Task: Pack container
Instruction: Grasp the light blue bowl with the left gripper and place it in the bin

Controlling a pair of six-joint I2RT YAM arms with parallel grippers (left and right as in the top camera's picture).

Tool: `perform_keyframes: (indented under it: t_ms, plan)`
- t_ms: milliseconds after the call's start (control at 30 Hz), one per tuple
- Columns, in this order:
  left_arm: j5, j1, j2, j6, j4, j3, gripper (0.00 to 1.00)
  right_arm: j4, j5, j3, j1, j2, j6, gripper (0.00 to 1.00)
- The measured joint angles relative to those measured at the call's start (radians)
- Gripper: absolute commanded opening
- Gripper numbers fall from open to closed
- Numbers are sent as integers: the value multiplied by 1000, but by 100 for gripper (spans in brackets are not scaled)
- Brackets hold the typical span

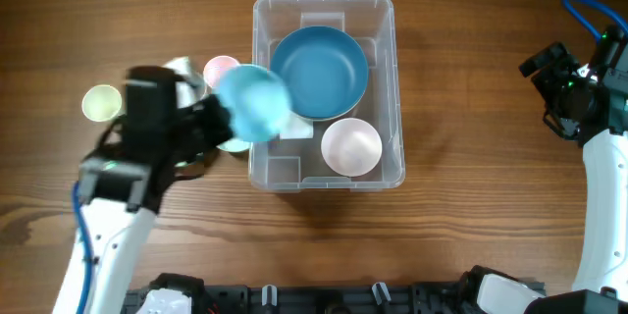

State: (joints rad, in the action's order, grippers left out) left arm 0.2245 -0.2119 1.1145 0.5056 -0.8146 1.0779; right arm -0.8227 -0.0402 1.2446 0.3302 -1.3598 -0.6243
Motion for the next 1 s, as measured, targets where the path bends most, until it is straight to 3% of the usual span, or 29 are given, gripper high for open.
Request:
perform_keyframes:
  t_ms: [167, 300, 433, 467, 633, 700, 833, 1000]
  plan:
    - [-95, -433, 216, -8, 210, 14, 4, 0, 0, 0, 0, 0, 0, 100]
    - [-143, -523, 394, -8, 240, 14, 4, -1, 0, 0, 0, 0, 0, 100]
    - [-168, -519, 464, -6, 243, 13, 20, 0, 0, 0, 0, 0, 0, 100]
    - [-172, -513, 464, -6, 251, 13, 32, 0, 0, 0, 0, 0, 0, 100]
    - [-175, -463, 463, -16, 253, 18, 37, 0, 0, 0, 0, 0, 0, 100]
    - [-179, -441, 462, -16, 164, 53, 38, 0, 0, 0, 0, 0, 0, 100]
    - [-225, -371, 421, -17, -60, 206, 51, 0, 0, 0, 0, 0, 0, 100]
    - [-311, -121, 289, 40, -312, 300, 68, -1, 0, 0, 0, 0, 0, 100]
